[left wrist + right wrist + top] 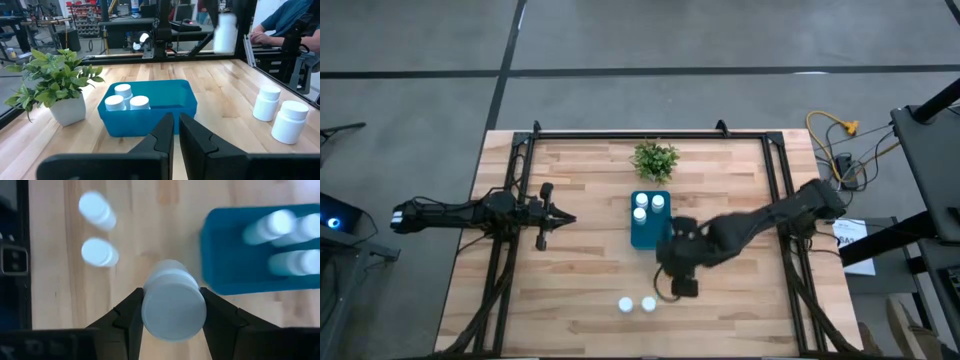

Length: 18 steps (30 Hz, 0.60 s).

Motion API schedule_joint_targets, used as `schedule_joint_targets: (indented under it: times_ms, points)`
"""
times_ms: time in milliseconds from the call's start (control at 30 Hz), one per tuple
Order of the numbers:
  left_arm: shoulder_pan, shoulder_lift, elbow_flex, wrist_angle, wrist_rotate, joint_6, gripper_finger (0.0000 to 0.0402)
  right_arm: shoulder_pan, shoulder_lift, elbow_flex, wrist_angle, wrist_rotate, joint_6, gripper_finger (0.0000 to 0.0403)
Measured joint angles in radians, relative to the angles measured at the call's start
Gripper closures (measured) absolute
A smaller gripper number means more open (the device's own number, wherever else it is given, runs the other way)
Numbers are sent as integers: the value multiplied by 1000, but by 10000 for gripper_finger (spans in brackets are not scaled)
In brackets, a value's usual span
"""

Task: Pick and place pill bottles into a basket
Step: Put the white pill bottle into the blue bin

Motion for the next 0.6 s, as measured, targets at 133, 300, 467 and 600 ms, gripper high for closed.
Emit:
schedule_joint_targets:
  times_ms: [133,300,467,600]
  points:
    - [0,1,0,0,2,0,391,-38,-74,-1,-3,3,-31,256]
    - [0,0,0,0,4,0,391,-86,-129,-1,-3,5,-79,256]
    - [0,0,0,0,6,0,391,-132,-162,-2,-8,8,-129,256]
    - [0,0,0,0,6,0,391,-191,-181,-2,-11,-1,-167,256]
